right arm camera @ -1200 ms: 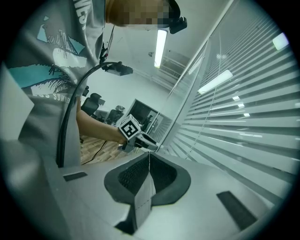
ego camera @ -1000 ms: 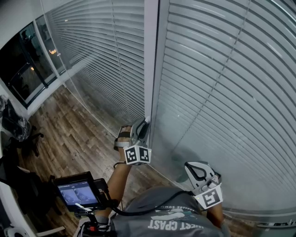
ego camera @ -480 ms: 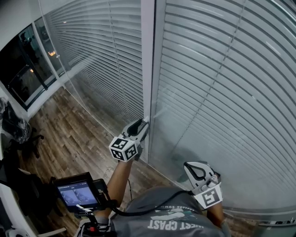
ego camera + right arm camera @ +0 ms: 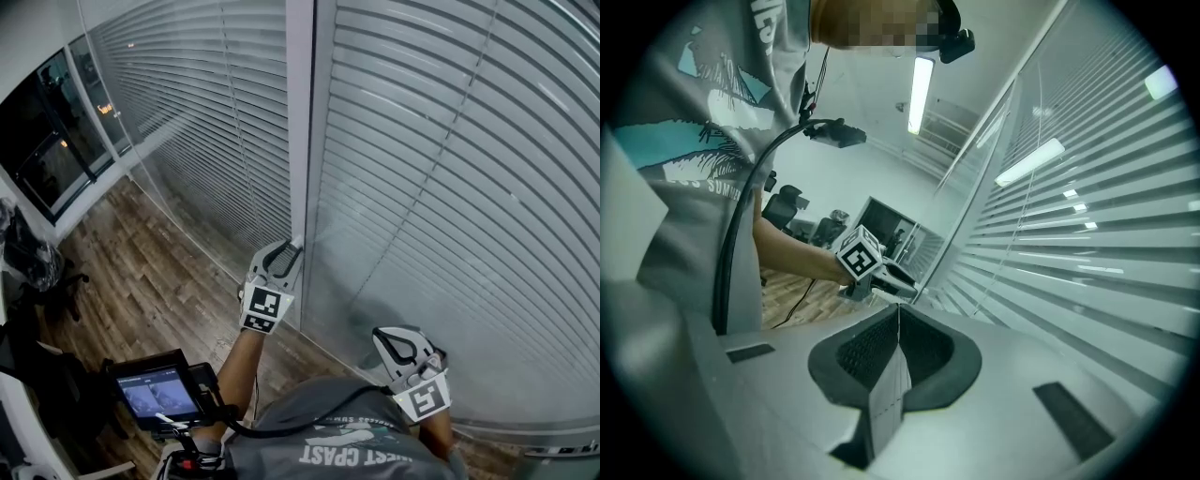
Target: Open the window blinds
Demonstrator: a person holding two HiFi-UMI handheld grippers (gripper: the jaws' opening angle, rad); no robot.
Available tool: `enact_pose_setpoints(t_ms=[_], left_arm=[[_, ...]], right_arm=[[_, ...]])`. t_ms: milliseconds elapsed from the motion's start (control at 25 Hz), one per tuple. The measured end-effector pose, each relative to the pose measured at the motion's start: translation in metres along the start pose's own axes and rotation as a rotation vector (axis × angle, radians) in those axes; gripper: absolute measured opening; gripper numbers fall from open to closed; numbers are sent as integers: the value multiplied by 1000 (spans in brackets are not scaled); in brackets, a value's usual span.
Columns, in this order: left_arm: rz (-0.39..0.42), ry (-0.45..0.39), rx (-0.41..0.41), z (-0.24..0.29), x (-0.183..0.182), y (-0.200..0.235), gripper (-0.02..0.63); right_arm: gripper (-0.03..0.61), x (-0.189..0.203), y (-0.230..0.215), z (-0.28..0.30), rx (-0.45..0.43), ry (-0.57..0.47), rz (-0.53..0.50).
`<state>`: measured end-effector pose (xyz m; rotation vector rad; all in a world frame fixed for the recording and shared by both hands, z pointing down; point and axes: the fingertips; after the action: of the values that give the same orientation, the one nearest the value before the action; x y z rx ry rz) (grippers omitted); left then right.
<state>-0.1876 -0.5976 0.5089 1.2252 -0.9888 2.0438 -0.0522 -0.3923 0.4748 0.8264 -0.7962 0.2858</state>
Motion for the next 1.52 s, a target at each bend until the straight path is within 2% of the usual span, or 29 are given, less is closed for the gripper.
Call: enact_pose_setpoints(t_ms=[80,120,160,200,240,320,360,400,520,560,600,760,920,1000,1040,1120,1200,1320,1360,1400,1440,1520], left_arm=[[335,101,-176,1,3,-5,126],[466,139,-243,2,4,-7,126],[545,160,-282,2,4,-9,126],[573,164,-293,3,4,-9,126],[568,156,-288,3,3,-9,126],[484,129,-244,5,3,-7,126],[393,109,-195,6,4,-6,126],[258,79,-124,6,6,-4,126],[-275,-66,149,-2,9,2,134],[-401,-101,211,-5,9,3,138],[-475,-122,247,-5,11,3,138],[-583,-153,286,-4,10,3,137],[-584,-157,265,-5,5,7,127],[-519,-145,231,-5,2,8,126],[-458,-130,200,-5,1,7,126],[-286,-86,116,-4,0,6,126],[-66,-20,6,-2,2,3,126],[346,108,-209,0,3,-1,126],[461,144,-265,0,3,-2,126],[530,166,-296,1,2,-2,126],[555,173,-303,1,3,-2,126],[540,167,-293,2,4,-2,126]], right_arm=[[3,0,2,1,-1,-4,-1],[3,1,3,2,-1,-8,-1],[3,1,4,3,-1,-11,-2],[3,1,4,4,-2,-10,-3],[3,1,3,4,-3,-9,-4],[3,0,1,5,-6,-9,-4],[2,0,0,5,-8,-10,-2],[3,0,0,5,-9,-9,-1],[2,1,2,5,-8,-11,-3],[3,2,3,6,-7,-11,-5],[3,3,4,6,-7,-10,-6],[3,3,5,7,-7,-13,-7],[3,-1,2,5,-10,-10,-9],[3,-1,-1,3,-9,-5,-7],[2,0,-2,3,-8,-4,-6],[3,1,-3,3,-8,-4,-4],[2,2,-3,3,-9,-6,-2],[3,2,-3,5,-14,-9,-4],[3,1,-2,6,-16,-10,-6],[3,1,-2,7,-17,-12,-7],[3,1,-2,8,-17,-12,-8],[2,2,-2,9,-17,-13,-4]])
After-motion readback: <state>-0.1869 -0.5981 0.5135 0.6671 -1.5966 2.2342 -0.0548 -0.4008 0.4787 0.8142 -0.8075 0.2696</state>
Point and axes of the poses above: the fingertips, and each gripper's own axes: z forward along the fingers, y to its left, x out of its underside, and after that the axes turned 14 degrees about y, right-handed
